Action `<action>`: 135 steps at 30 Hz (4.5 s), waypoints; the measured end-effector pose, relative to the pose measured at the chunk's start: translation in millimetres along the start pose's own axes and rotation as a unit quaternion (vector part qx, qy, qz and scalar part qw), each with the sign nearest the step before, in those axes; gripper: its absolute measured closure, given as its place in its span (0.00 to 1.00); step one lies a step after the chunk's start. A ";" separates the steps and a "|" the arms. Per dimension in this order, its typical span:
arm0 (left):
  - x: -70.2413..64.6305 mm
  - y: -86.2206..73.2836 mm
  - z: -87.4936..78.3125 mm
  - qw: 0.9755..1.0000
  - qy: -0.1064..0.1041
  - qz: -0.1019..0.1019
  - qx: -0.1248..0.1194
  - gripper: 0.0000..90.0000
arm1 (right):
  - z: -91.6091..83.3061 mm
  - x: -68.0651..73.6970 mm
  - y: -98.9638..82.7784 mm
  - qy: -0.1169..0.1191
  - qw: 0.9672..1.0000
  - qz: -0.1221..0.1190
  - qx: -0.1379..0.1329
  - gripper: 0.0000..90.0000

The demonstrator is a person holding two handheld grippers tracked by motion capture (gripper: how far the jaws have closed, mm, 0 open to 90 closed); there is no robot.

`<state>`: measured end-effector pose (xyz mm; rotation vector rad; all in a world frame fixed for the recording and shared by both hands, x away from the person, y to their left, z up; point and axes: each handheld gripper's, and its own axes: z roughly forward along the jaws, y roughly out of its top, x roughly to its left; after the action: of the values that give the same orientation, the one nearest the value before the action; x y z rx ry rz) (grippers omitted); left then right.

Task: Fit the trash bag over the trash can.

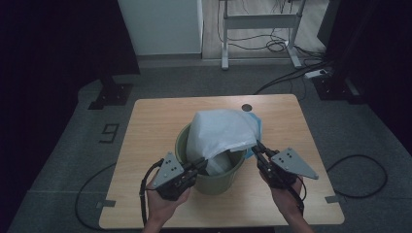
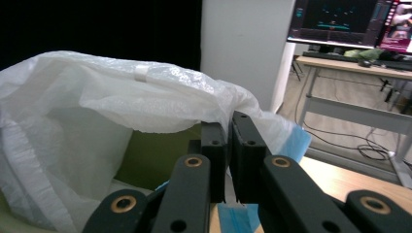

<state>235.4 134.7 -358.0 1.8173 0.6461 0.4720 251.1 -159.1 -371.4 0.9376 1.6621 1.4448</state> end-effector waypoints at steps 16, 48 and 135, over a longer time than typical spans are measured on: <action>27.5 -13.9 -24.1 0.998 0.010 -0.038 -0.041 1.00 | 14.1 11.0 -10.1 0.032 0.999 -0.007 0.043 0.67; 67.3 -34.3 -61.3 0.991 0.032 -0.096 -0.087 1.00 | 11.3 0.5 -10.6 0.000 0.997 -0.019 0.073 0.86; 76.5 -17.0 -34.2 0.991 -0.003 -0.120 -0.052 0.43 | 6.1 -5.7 12.0 0.021 0.998 -0.048 -0.042 0.98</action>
<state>270.4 212.6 -362.4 1.6173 0.8080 0.3323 259.9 -160.2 -359.8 0.7746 1.6411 1.4670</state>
